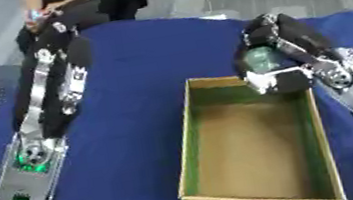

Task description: Pick up objects on the table and place them in the box.

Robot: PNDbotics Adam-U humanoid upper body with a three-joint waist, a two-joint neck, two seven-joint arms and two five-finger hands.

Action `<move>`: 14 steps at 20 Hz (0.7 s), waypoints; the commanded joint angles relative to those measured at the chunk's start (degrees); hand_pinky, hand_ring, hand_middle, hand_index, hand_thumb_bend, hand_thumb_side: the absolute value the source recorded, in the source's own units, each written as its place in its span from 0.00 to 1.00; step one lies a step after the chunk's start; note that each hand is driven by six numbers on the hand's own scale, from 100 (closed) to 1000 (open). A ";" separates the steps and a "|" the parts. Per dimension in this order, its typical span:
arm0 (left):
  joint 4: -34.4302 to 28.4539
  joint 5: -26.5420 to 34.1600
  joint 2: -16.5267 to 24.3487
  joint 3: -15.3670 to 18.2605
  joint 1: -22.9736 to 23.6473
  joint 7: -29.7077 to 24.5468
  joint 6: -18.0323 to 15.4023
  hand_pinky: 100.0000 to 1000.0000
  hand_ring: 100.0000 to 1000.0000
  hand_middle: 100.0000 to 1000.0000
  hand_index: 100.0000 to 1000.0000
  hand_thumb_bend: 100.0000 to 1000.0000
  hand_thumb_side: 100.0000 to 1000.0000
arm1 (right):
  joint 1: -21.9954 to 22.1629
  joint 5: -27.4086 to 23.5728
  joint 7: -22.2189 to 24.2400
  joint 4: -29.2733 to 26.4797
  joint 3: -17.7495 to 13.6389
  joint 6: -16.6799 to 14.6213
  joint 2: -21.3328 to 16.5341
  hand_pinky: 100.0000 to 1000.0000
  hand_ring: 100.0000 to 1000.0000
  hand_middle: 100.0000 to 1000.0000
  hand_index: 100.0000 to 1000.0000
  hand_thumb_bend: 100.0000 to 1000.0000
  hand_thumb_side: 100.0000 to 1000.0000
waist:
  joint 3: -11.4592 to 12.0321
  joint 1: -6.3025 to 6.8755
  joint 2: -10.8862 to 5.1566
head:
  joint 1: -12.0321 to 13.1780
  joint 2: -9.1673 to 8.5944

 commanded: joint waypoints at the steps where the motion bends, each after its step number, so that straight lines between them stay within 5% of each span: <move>1: -0.92 0.12 1.32 0.38 -0.61 -0.09 -0.04 0.83 0.70 0.82 0.85 0.20 0.88 | -0.76 0.52 -0.85 -0.46 -0.19 -0.44 -0.52 0.00 0.19 0.39 0.51 0.03 0.65 | 0.04 0.06 -0.78 | 0.27 -0.37; 7: -0.96 0.13 1.36 0.40 -0.60 -0.06 -0.04 0.83 0.70 0.82 0.85 0.20 0.88 | -0.79 0.82 -2.12 -0.20 -0.28 -1.36 -0.42 0.05 0.30 0.46 0.56 0.04 0.72 | 0.14 0.00 -0.83 | 0.28 -0.38; 14: -1.00 0.15 1.38 0.40 -0.60 -0.05 -0.03 0.83 0.70 0.82 0.85 0.20 0.88 | -0.80 1.13 -3.14 0.21 -0.24 -1.91 -0.26 0.07 0.32 0.47 0.56 0.03 0.74 | 0.13 -0.06 -0.85 | 0.26 -0.38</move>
